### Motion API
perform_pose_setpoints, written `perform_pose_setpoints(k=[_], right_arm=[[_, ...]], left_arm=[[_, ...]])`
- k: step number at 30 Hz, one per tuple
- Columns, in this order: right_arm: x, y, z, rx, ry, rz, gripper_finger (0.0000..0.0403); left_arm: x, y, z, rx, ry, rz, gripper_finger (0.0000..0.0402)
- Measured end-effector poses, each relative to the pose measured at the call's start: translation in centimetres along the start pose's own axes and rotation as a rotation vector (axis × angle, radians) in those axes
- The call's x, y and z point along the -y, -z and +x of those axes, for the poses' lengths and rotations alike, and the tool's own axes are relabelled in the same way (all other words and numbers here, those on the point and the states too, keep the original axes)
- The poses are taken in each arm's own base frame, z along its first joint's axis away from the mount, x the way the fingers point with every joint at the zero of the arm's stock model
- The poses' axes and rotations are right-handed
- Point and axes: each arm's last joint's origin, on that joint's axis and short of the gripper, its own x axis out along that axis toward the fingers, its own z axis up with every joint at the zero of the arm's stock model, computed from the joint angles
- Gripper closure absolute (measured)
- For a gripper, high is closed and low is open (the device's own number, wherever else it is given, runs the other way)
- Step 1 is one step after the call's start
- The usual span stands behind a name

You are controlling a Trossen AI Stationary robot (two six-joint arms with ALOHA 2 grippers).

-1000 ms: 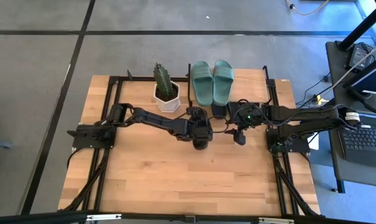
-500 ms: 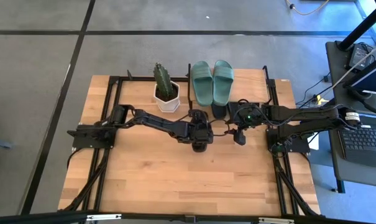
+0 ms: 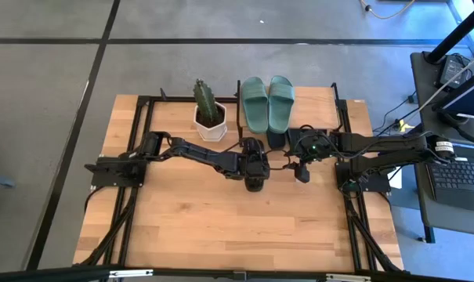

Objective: Pick and place slides into the shelf
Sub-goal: Put the black slipper under the shelf

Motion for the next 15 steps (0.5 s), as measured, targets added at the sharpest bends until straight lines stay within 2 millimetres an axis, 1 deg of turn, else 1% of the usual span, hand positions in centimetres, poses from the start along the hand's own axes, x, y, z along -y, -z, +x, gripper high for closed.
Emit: perform_pose_setpoints(k=[7, 10, 15], right_arm=[[0.0, 0.01, 0.0, -0.001, 0.0, 0.0, 0.0176], [0.0, 0.01, 0.0, -0.001, 0.0, 0.0, 0.0176], [0.0, 0.03, 0.0, -0.003, 0.0, 0.0, 0.0176]], left_arm=[[0.08, 0.15, 0.1, -0.009, 0.006, 0.017, 0.0341], [0.19, 0.14, 0.1, -0.007, 0.043, 0.007, 0.0329], [0.16, 0.12, 0.29, -0.003, 0.118, -0.004, 0.0283]])
